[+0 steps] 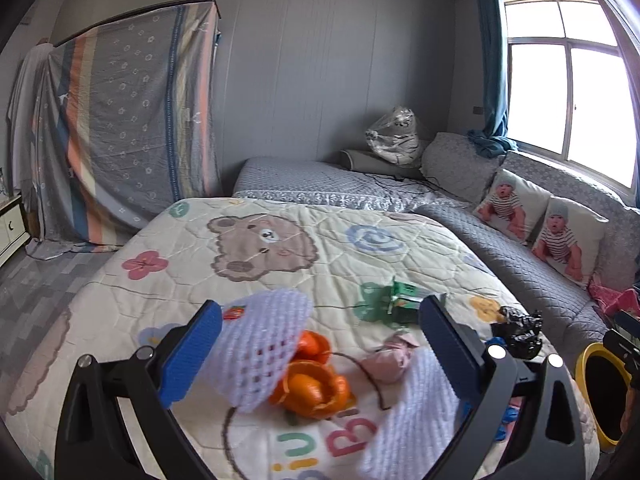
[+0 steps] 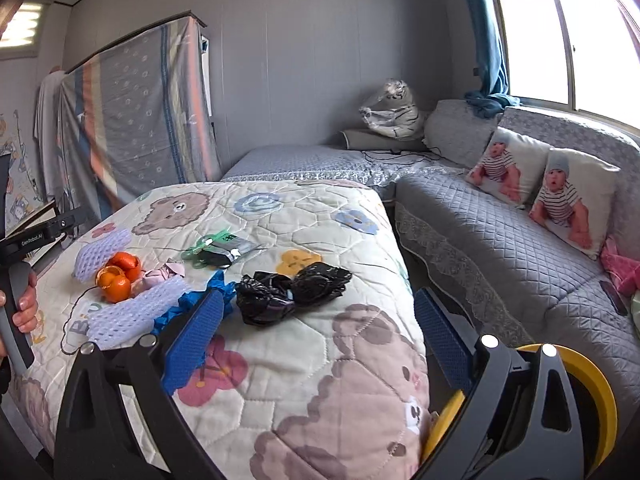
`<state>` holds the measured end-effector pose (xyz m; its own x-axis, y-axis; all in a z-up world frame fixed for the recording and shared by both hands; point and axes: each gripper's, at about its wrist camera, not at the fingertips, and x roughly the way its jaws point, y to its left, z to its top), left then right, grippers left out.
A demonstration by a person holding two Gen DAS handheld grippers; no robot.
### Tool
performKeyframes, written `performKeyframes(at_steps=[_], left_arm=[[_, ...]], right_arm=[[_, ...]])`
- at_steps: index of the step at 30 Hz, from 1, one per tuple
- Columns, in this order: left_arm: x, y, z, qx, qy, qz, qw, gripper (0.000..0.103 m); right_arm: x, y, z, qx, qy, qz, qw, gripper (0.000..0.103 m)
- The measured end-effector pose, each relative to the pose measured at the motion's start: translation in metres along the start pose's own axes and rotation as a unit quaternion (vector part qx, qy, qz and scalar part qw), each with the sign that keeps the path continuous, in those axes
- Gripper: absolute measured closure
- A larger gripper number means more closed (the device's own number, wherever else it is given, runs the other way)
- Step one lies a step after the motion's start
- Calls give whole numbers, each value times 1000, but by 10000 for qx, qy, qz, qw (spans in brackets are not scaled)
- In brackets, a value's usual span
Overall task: Collect trash
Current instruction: 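Move the left gripper to the purple knit mesh while the right approaches the black bag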
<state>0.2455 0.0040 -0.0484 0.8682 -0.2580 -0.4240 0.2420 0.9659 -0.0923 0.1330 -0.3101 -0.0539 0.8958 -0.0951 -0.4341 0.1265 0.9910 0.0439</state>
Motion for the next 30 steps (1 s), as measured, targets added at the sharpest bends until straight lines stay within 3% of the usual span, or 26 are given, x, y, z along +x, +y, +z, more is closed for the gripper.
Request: performKeyframes(at_steps=[7,20,26,30], left_arm=[[8,44,-9,-34,178,387,9991,8],[63,54,-9,-182,864,268,9957,8],[74,59,-14,-264,1084,318,9932,23],[84,63,-19,-282,1260,313,9911,40]], right_arm=[[38,24,4,-146,308,197,9992,11],[90,31,9,81,806,379,9960,12],[111,22,8,314,1145,478,9918,20],[122,21,6,349,1305,467,9897,31]])
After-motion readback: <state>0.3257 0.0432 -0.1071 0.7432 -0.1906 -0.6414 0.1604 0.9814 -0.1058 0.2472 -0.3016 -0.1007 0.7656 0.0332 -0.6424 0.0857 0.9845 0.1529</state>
